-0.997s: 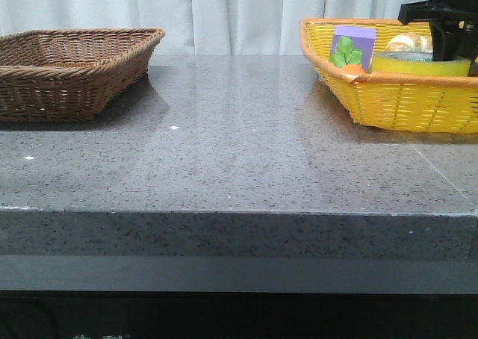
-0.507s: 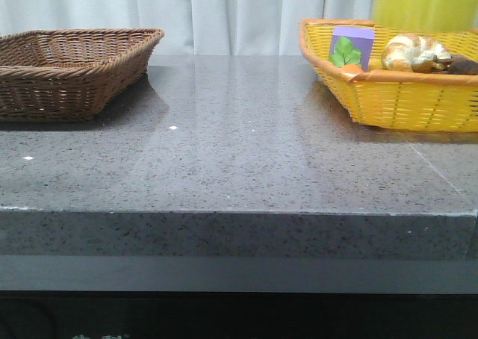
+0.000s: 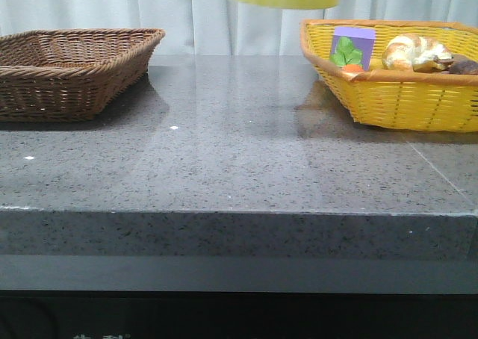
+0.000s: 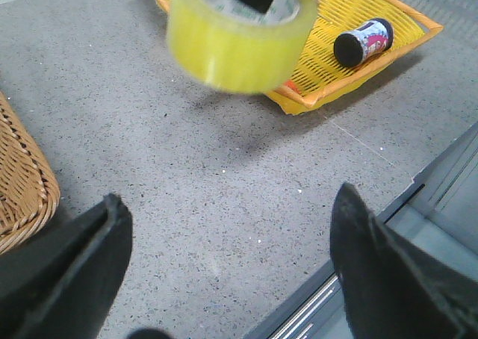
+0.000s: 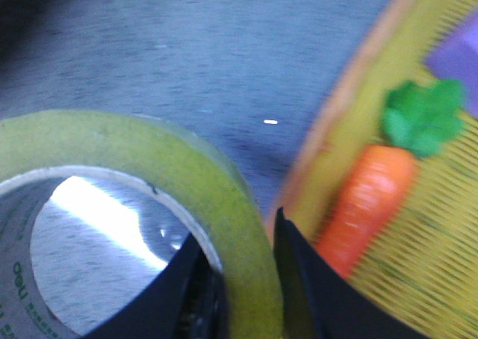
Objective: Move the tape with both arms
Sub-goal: 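Lift the yellow tape roll out of the yellow basket with right gripper, then set the tape roll on the table and open the right gripper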
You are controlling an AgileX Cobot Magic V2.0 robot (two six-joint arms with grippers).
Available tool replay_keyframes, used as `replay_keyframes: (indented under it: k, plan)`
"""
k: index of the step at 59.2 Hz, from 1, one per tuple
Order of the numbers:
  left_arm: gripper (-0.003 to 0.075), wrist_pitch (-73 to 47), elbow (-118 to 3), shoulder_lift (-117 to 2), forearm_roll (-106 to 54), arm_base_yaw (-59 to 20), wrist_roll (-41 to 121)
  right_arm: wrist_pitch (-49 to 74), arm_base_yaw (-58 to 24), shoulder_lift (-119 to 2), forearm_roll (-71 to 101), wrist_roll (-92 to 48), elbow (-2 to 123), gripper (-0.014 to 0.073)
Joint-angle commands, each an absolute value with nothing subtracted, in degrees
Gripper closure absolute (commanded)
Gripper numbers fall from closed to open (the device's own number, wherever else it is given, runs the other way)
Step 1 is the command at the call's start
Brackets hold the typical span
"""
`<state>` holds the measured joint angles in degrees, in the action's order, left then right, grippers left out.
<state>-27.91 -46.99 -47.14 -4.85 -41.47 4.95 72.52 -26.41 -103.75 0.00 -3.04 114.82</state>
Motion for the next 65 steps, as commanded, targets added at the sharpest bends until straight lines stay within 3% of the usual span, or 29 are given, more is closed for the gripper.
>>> replay_keyframes:
  k: [1, 38, 44, 54, 65]
  plan:
    - [0.0174, -23.54, -48.97, -46.87, -5.39, -41.87, 4.94, 68.61, -28.86, -102.34, 0.00, -3.49, 116.27, 0.0499]
    - [0.0174, -23.54, -48.97, -46.87, -5.39, -41.87, 4.94, 62.39, -31.58, -115.53, 0.00, -3.49, 116.27, 0.0495]
    - [0.0174, -23.54, -48.97, -46.87, -5.39, -41.87, 4.94, 62.22, -31.58, -115.58, 0.00, -3.49, 116.33, 0.0438]
    - [0.0174, -23.54, -48.97, -46.87, -5.39, -41.87, 4.94, 62.28, -31.51, -115.46, 0.00, -3.49, 116.45, 0.0257]
    - [0.0174, -23.54, -48.97, -46.87, -5.39, -41.87, 4.94, 62.36, -31.50, -112.77, 0.00, -3.43, 116.52, 0.0246]
